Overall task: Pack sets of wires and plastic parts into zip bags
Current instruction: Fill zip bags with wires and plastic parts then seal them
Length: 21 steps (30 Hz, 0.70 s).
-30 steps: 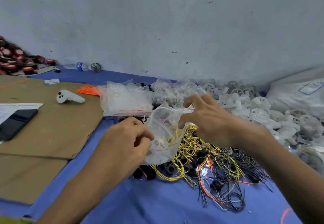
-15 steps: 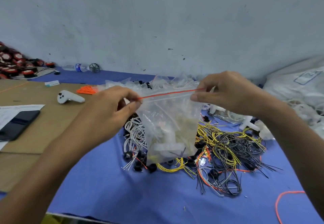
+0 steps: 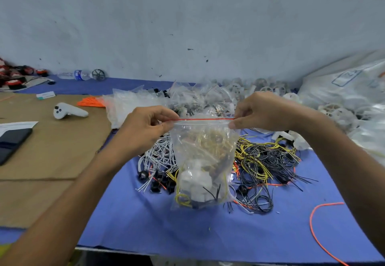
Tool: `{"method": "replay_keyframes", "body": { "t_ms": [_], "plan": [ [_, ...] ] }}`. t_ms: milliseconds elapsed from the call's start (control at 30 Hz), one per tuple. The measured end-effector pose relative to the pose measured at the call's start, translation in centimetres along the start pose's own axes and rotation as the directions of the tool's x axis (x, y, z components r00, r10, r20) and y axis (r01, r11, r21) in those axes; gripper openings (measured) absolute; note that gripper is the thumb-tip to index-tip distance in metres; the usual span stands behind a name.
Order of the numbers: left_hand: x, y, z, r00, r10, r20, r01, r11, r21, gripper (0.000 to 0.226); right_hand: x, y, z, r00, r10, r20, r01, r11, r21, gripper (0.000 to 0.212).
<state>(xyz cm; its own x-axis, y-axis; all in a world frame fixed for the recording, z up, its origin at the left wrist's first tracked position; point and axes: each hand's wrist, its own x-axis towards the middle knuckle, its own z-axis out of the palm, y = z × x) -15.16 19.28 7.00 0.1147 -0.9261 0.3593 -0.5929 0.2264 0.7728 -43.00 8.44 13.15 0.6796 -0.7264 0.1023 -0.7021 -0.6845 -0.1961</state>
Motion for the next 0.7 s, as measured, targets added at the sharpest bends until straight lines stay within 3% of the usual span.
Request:
{"method": "replay_keyframes", "body": {
  "t_ms": [267,400,567,700],
  "plan": [
    [0.3,-1.3,1.3,0.999,0.031,-0.035,-0.032,0.999,-0.030,0.021,0.5,-1.3,-0.7,0.997,0.006,0.073,-0.010,0.998,0.061,0.032],
    [0.1,-1.2,2.2,0.998,0.063,0.000,-0.063,0.997,-0.042,0.023,2.0,-5.2,0.5,0.989,-0.147,-0.003,0.147,0.984,0.099,0.047],
    [-0.4,-1.3,2.3,0.997,0.074,-0.001,-0.074,0.995,-0.065,0.023,3.8,-8.1,2.8,0.971,-0.237,0.011,0.237,0.971,0.015,0.015],
    [-1.0,-1.5,2.2,0.998,0.064,-0.022,-0.066,0.993,-0.096,0.023,4.1,-8.5,3.6,0.969,-0.249,-0.005,0.249,0.967,0.049,0.011]
  ]
}}
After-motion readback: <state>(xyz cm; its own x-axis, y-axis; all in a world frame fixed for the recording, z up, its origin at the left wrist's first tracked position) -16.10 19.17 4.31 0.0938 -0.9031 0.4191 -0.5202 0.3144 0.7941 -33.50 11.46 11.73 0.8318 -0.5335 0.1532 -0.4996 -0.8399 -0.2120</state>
